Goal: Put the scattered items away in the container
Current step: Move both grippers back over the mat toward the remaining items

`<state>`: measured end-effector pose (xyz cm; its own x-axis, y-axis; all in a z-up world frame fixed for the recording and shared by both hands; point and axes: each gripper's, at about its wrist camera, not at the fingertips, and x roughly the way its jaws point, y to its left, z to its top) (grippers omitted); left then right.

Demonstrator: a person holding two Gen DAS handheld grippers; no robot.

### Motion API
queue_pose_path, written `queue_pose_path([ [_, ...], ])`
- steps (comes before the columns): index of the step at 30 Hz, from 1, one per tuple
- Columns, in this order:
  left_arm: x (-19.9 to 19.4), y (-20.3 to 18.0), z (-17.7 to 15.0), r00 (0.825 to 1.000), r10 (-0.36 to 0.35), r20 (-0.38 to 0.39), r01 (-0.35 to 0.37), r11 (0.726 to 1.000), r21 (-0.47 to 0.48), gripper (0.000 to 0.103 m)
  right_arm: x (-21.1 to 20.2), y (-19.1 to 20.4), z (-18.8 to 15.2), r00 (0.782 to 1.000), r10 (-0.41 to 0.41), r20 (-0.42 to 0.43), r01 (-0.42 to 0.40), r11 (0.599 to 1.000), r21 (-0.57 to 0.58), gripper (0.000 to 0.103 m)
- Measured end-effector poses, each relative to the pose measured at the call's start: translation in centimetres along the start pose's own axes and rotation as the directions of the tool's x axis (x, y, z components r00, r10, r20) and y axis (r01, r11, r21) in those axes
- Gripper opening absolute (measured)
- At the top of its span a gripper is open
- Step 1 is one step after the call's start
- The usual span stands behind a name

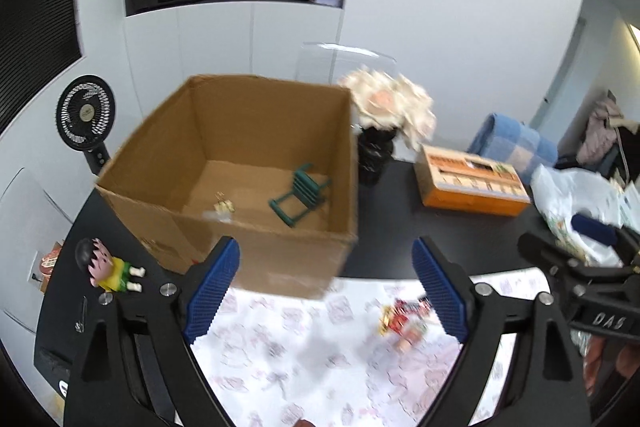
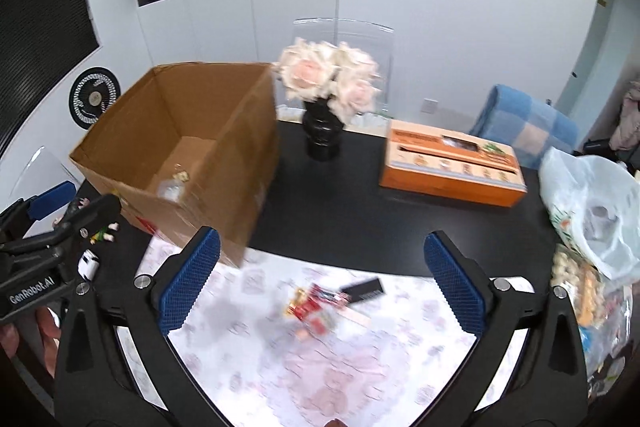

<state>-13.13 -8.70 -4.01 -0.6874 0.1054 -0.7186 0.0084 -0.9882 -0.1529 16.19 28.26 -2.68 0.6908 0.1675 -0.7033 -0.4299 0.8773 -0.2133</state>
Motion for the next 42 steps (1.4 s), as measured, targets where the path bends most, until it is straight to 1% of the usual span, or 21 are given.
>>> queue_pose_path([
  [5, 0.0, -3.4, -2.5, 0.999, -0.039, -0.021, 0.040, 0.999, 0.032, 0.087, -1.0, -3.2, -2.8, 0.999, -0.032, -0.011, 0.032, 0.999, 0.022, 0.103],
  [9, 0.2, -5.8, -4.3, 0.998, -0.052, -0.043, 0.055, 0.994, 0.089, 0.087, -0.1, -4.9, -5.1, 0.998, -0.037, -0.046, 0.038, 0.999, 0.035, 0.103],
  [13, 1.1, -7.2, -6.1, 0.995, -0.055, -0.079, 0.064, 0.991, 0.116, 0.087, 1.1, -6.2, -7.1, 0.996, -0.025, -0.084, 0.030, 0.998, 0.061, 0.103],
  [16, 2.2, -7.4, -7.1, 0.994, -0.044, -0.099, 0.055, 0.992, 0.112, 0.087, 2.1, -6.7, -8.0, 0.995, -0.007, -0.098, 0.015, 0.997, 0.077, 0.103],
  [20, 3.7, -7.4, -8.0, 0.990, -0.047, -0.134, 0.060, 0.993, 0.097, 0.087, 3.8, -6.9, -9.1, 0.992, 0.008, -0.125, 0.003, 0.996, 0.087, 0.103],
  [25, 6.0, -7.5, -9.1, 0.987, -0.032, -0.158, 0.050, 0.992, 0.112, 0.087, 6.4, -7.2, -10.1, 0.987, 0.018, -0.159, -0.005, 0.996, 0.085, 0.103],
  [27, 7.4, -7.3, -9.6, 0.981, -0.035, -0.192, 0.055, 0.994, 0.098, 0.087, 7.7, -7.1, -10.6, 0.983, 0.023, -0.181, -0.008, 0.997, 0.082, 0.103],
  [32, 10.7, -6.3, -11.0, 0.965, -0.024, -0.260, 0.042, 0.997, 0.064, 0.087, 11.4, -6.3, -11.9, 0.970, 0.035, -0.242, -0.020, 0.998, 0.063, 0.103],
  [38, 13.5, -4.9, -12.7, 0.948, 0.000, -0.317, 0.016, 0.999, 0.048, 0.087, 15.5, -4.1, -13.6, 0.948, 0.032, -0.318, -0.031, 0.999, 0.006, 0.101],
  [42, 14.5, -3.4, -13.4, 0.936, 0.001, -0.351, 0.005, 1.000, 0.016, 0.087, 17.2, -2.8, -14.2, 0.936, 0.057, -0.349, -0.066, 0.998, -0.013, 0.101],
])
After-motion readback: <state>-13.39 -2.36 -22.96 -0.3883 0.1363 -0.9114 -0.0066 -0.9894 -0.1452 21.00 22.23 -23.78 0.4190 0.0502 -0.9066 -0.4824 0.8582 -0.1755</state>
